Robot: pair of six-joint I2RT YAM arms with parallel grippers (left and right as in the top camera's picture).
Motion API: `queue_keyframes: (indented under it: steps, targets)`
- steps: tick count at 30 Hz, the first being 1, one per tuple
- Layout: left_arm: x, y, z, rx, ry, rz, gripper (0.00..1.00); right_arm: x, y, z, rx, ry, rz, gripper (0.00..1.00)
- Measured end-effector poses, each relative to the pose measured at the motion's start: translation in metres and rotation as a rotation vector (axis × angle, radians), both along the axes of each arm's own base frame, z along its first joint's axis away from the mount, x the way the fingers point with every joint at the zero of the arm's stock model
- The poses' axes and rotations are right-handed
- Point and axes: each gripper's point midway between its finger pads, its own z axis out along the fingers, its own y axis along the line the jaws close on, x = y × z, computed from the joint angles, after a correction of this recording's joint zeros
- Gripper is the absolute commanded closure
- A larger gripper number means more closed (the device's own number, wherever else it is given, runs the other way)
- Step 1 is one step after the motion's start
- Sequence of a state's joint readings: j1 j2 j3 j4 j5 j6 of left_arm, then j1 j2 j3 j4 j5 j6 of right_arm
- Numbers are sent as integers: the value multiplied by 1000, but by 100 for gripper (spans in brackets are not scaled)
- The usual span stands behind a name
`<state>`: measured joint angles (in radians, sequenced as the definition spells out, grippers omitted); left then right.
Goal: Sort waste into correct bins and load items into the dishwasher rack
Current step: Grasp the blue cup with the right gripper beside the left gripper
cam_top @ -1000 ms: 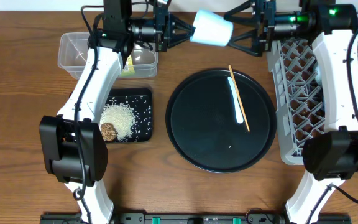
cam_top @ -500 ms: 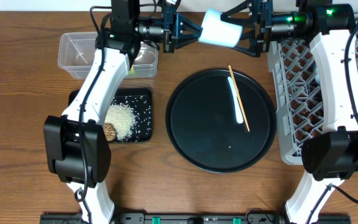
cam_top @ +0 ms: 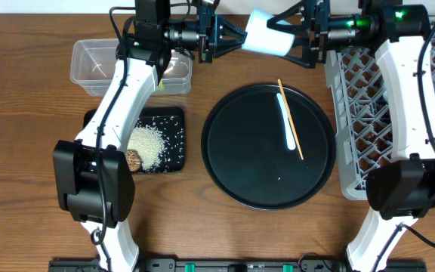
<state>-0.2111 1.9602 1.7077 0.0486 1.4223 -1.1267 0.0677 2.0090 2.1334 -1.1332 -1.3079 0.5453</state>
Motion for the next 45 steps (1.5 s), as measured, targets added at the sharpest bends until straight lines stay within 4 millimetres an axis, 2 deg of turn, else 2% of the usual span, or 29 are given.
queue_keyframes:
  steps: [3,15,22,26,32,45]
  targets:
    - [1,0,0,1,2,6,94,0,1,1,2,-4,2,18]
    - [5,2,1,3,-12,25,94,3,3,2,4,18,-10,18]
    - [9,4,0,8,-15,47,94,15,2,6,-2,-11,-39,16]
    - [10,4,0,8,-15,49,94,19,2,9,3,-9,-53,12]
    - [11,4,0,9,-15,54,94,24,1,5,-18,30,-90,12]
    - [24,25,-1,13,-15,112,94,29,-1,3,-27,72,-124,16]
